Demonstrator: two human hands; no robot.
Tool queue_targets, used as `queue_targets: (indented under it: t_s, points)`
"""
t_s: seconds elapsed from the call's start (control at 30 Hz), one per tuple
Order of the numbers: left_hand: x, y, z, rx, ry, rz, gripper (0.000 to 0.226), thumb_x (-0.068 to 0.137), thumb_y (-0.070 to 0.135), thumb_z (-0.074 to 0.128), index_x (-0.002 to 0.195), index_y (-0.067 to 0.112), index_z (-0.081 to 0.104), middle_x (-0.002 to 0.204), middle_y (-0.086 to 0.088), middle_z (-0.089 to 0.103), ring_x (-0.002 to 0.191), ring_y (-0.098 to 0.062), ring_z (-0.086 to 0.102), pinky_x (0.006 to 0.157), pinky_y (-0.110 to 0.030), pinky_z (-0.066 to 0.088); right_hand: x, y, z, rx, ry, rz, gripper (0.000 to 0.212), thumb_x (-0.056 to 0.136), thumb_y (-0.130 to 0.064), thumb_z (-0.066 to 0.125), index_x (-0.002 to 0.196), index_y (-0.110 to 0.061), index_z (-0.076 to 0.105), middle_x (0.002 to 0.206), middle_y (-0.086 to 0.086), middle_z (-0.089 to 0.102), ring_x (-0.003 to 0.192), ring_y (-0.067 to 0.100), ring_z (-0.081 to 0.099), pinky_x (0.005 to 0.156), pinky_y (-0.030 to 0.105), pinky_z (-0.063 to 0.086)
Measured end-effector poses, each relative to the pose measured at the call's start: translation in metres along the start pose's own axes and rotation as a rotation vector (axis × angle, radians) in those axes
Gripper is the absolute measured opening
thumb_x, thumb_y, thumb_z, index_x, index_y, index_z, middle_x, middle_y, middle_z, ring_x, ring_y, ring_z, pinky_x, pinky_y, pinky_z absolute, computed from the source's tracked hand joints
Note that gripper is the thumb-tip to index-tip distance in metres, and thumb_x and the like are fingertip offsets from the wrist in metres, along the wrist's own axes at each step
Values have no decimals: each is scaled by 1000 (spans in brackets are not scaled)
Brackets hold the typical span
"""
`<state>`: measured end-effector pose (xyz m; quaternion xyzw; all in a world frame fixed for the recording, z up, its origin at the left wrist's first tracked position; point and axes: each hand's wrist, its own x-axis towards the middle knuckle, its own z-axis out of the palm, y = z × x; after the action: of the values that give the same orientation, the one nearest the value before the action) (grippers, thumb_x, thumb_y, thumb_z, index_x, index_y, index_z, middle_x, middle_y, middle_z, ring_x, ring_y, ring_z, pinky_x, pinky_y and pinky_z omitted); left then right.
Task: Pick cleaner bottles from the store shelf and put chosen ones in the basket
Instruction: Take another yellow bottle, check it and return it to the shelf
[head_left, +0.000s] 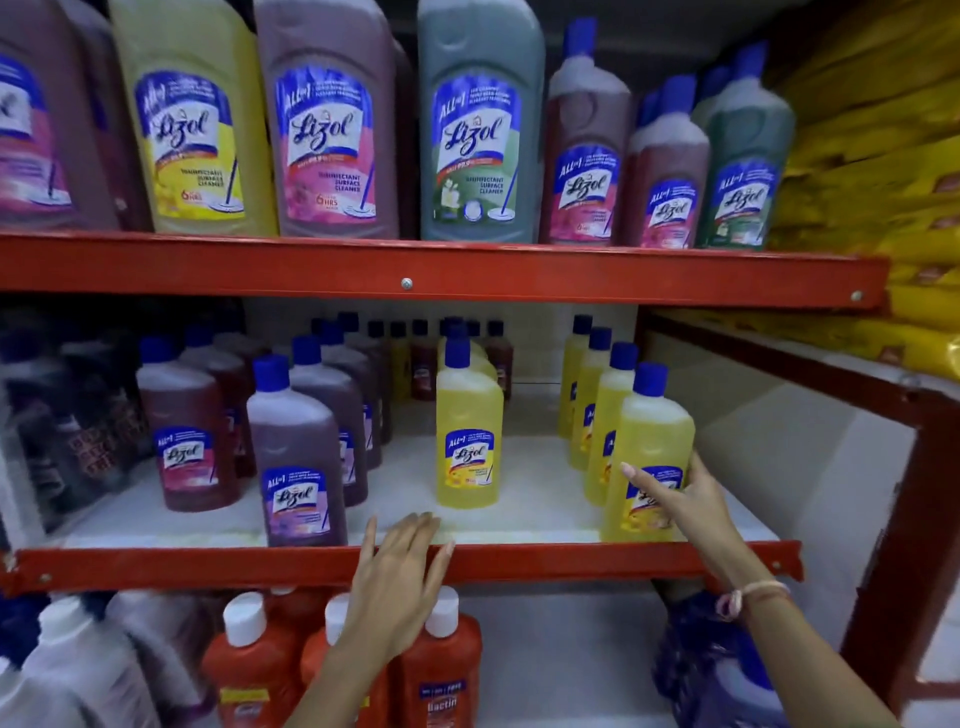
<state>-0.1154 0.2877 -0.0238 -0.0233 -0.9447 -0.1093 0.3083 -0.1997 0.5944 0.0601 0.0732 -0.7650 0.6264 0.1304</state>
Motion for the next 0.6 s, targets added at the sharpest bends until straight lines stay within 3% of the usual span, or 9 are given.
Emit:
queue_targets:
  t_s: [0.13, 0.27, 0.37, 0.47, 0.6]
  points:
    - [-11, -4, 6, 69, -20, 28, 50, 95, 49, 27, 132, 22, 48, 136, 2, 54, 130, -14, 42, 114, -43, 1, 4, 8, 8, 53, 67, -5, 67, 64, -39, 81, 121, -19, 53, 97, 8, 72, 72, 21, 72, 43, 25, 55]
    - [-10, -4, 7, 91, -19, 46, 50, 94, 51, 28, 135, 25, 42, 143, 2, 47, 134, -15, 36, 114, -46, 1, 2, 5, 30, 22, 222, -80, 73, 58, -50, 84, 117, -25, 49, 100, 8, 70, 78, 27, 72, 60, 45, 62]
    - [-10, -4, 8, 94, -4, 49, 50, 94, 51, 26, 135, 26, 41, 144, 1, 45, 135, -16, 34, 115, -46, 2, -7, -10, 49, -158, 344, -233, 74, 55, -66, 78, 107, -24, 46, 95, 8, 67, 79, 28, 68, 67, 45, 58]
    - [-11, -3, 7, 98, -6, 51, 51, 94, 52, 24, 136, 27, 39, 145, 1, 44, 136, -16, 32, 115, -47, 1, -23, -30, 63, -424, 536, -453, 74, 65, -59, 74, 111, -8, 47, 99, 14, 60, 91, 30, 55, 69, 44, 50]
    - [-14, -2, 6, 71, -4, 52, 50, 94, 52, 27, 137, 28, 38, 145, 1, 43, 136, -15, 31, 114, -46, -1, -44, -43, 75, -727, 771, -598, 67, 75, -57, 69, 115, -8, 47, 91, 15, 58, 83, 32, 54, 63, 44, 45]
